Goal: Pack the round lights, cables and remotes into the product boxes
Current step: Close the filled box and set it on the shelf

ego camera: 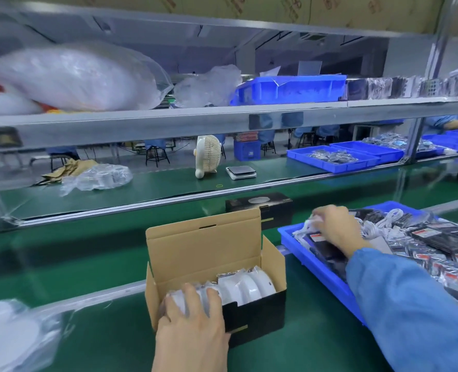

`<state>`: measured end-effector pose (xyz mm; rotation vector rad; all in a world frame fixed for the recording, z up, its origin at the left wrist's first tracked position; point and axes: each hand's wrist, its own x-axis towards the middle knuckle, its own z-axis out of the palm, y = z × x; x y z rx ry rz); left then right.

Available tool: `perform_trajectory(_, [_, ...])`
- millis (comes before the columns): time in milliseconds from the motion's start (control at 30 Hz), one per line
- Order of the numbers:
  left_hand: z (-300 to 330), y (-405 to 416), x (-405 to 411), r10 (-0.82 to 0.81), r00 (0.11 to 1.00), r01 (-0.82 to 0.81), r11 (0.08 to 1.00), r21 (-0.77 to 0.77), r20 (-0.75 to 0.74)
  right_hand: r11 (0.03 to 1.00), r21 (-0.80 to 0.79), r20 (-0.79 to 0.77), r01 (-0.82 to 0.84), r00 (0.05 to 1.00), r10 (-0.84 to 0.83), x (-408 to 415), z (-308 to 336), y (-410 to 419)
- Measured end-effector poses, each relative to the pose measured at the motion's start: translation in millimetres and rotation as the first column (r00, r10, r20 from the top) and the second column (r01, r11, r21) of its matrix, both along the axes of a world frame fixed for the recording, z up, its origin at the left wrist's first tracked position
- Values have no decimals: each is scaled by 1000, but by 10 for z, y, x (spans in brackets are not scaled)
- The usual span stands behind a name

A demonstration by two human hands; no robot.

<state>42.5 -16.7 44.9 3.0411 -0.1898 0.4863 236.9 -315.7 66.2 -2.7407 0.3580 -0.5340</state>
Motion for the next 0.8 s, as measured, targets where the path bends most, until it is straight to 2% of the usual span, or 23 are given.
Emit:
perform_trajectory(33, [-12, -8, -9, 6, 1000, -6, 1000, 8, -1, 995, 99, 165, -25, 986, 9, -108, 189, 38])
perform_trajectory(100, [-45, -13, 4, 18, 1000, -19, 999, 50, 16, 924, 303, 423, -232, 902, 87, -348, 601, 228])
perform_trajectory(167, [-70, -14, 2, 16, 999, -22, 991, 132, 41, 725, 446, 500, -525, 818, 285, -733, 910, 659])
perform_trajectory(233, [-98, -24, -16, 0, 999, -10, 983, 181, 50, 592, 442, 425, -673, 739, 523, -1050, 965, 1217])
perform_trajectory(267, [-90, -29, -40, -8, 999, 2, 983, 186, 34, 585, 388, 346, -712, 701, 623, -1145, 909, 1501])
perform_trajectory(333, [-65, -58, -103, -48, 998, 38, 976, 216, 40, 634, 155, 134, -758, 652, 746, -1247, 686, 2026])
perform_trajectory(367, [19, -83, -160, -98, 994, 82, 966, 244, 52, 655, 43, 54, -755, 656, 753, -1255, 563, 2235])
perform_trajectory(433, [176, -102, -249, -270, 961, 241, 923, 299, 61, 701, -72, -5, -710, 703, 711, -1230, 380, 2471])
perform_trajectory(467, [267, -57, -283, -345, 938, 327, 906, 270, 22, 715, -81, -14, -694, 718, 696, -1210, 339, 2522])
perform_trajectory(500, [362, 38, -293, -389, 921, 380, 902, 207, 3, 714, -88, -16, -695, 717, 697, -1214, 305, 2529])
perform_trajectory(533, [472, 188, -302, -427, 904, 425, 903, 63, 15, 688, -104, -35, -719, 694, 720, -1223, 280, 2519])
perform_trajectory(600, [615, 518, -254, -471, 881, 455, 822, -343, 41, 585, -89, -72, -806, 591, 804, -1304, 187, 2426])
perform_trajectory(633, [635, 672, -192, -425, 897, 425, 756, -498, 121, 521, -100, -88, -848, 529, 844, -1373, 112, 2364])
perform_trajectory(700, [563, 907, 32, -120, 905, 386, 634, -670, 408, 408, -301, -127, -862, 460, 879, -1508, 17, 2259])
perform_trajectory(733, [467, 963, 136, 9, 898, 353, 583, -732, 440, 374, -359, -152, -855, 449, 880, -1544, 7, 2206])
perform_trajectory(767, [367, 990, 231, 56, 931, 283, 515, -809, 361, 357, -359, -130, -862, 425, 896, -1557, 33, 2131])
perform_trajectory(800, [241, 979, 314, 24, 978, 179, 419, -890, 208, 359, -341, -24, -869, 390, 920, -1521, 85, 2033])
